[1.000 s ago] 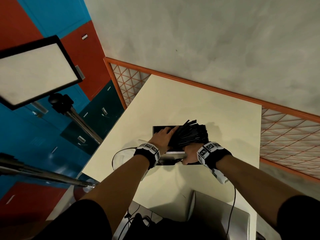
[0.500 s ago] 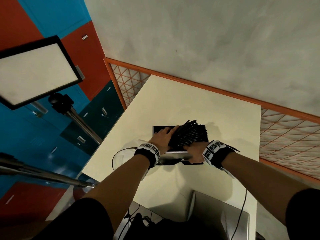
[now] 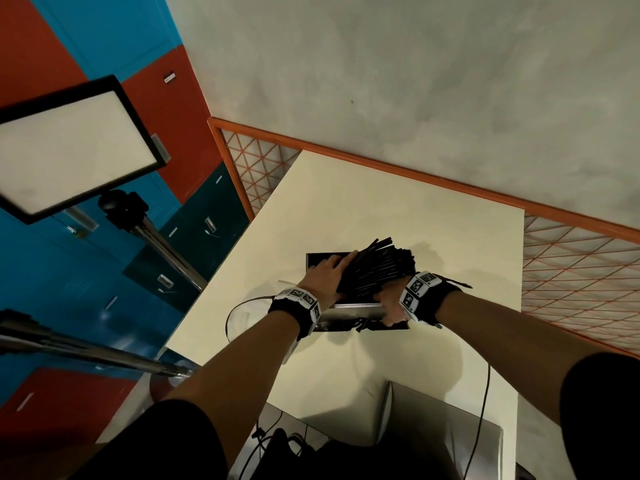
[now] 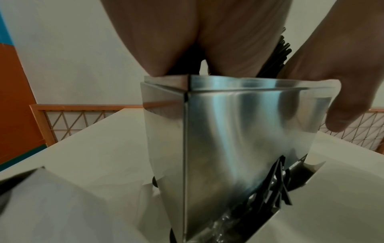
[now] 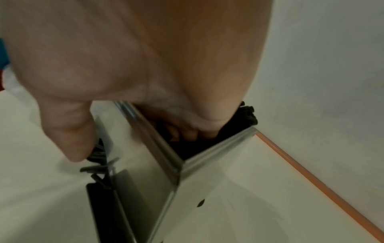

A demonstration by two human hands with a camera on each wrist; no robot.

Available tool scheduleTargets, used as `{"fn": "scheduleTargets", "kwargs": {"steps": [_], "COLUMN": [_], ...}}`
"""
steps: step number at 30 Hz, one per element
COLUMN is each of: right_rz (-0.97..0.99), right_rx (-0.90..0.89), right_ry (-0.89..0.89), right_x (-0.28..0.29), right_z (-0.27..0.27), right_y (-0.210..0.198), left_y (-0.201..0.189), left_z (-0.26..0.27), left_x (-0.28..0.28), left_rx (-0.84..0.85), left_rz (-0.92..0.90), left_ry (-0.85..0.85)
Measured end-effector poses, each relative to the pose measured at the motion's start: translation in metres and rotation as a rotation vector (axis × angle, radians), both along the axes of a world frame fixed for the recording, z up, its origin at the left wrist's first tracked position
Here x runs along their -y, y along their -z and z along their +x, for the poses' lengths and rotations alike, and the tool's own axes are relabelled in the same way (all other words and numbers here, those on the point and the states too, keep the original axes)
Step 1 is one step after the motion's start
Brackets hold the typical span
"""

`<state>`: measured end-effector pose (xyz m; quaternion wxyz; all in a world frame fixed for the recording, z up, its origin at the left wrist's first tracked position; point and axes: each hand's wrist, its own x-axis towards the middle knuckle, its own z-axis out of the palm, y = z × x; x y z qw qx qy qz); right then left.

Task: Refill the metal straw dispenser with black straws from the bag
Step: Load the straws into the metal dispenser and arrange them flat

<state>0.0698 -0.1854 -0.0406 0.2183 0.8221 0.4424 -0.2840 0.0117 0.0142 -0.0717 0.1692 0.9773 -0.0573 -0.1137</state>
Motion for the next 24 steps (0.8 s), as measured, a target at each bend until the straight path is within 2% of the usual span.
{"fn": "scheduleTargets", "kwargs": {"steps": [6,18,24], "right_rz": [-0.006,0.112,0.011], "right_rx": [0.028,-0.185,-0.116], "right_ry": [-0.139,0.021,-0.018], "right_x": [0.000,-0.004,-0.013], "right_z": [0.003,0.017,0.016], "right_y": [-0.002,-0.005,-0.007], "left_y": [0.000,-0.004,-0.005], "left_z": [-0.001,-0.001,0.000], "left_x": [0.001,0.003,0.003], "left_rx": [0.006,-0.017,-0.042], "left_rz": [-0.016,0.007,0.027], "left_ry": [-0.010,-0.009,-0.005]}}
